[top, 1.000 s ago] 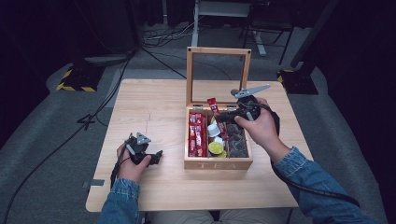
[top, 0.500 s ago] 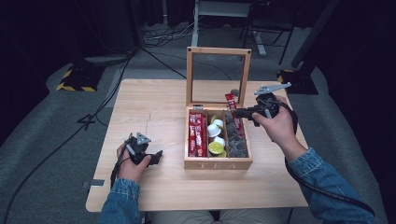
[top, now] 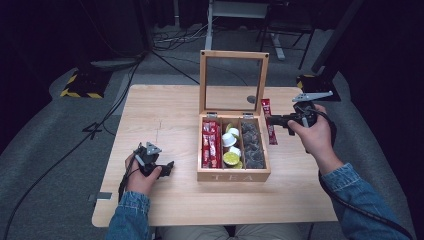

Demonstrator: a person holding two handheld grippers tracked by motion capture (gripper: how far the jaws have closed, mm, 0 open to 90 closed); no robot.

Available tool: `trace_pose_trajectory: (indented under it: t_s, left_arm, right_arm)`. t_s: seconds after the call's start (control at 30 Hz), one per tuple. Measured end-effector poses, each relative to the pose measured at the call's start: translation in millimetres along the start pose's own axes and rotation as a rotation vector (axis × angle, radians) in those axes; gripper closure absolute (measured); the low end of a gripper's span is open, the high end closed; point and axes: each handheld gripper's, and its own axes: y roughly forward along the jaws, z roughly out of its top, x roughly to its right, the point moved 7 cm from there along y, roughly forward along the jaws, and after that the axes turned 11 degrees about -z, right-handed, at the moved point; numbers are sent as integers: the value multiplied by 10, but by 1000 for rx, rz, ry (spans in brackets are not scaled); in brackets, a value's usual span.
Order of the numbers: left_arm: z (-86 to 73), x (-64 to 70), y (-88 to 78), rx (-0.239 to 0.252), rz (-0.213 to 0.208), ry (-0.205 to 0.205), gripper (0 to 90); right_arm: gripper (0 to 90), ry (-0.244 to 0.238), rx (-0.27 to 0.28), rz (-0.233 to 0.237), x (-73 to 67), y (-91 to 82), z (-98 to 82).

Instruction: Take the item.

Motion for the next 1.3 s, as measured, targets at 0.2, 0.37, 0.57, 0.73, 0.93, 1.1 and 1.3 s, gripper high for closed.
trace_pose_trajectory:
  t_s: [0.2,0.37,0.57,0.73,0.93,1.1,1.3]
  left_arm:
    - [0,0,0,0,0,0,152]
    - [0,0,0,0,0,0,151]
    - [3,-3,1,0,-4,2,151]
    - [11,-17,6,0,-9,8,150]
    - [11,-18,6,0,-9,8,150]
    - [10,-18,5,-2,-11,8,150]
    - [11,-18,6,-1,-8,9,150]
  right_arm:
    - [854,34,-4,-23,184,-28,-82]
    - [854,56,-13,-48,324,-48,-166]
    - [854,81,-26,-78,480,-33,-291]
    - [853,100,-34,-98,610,-11,-399]
    - [853,119,-49,-116,761,46,-545]
    - [853,142,-75,-126,873,143,-680]
    - [853,168,-110,-125,936,219,-824]
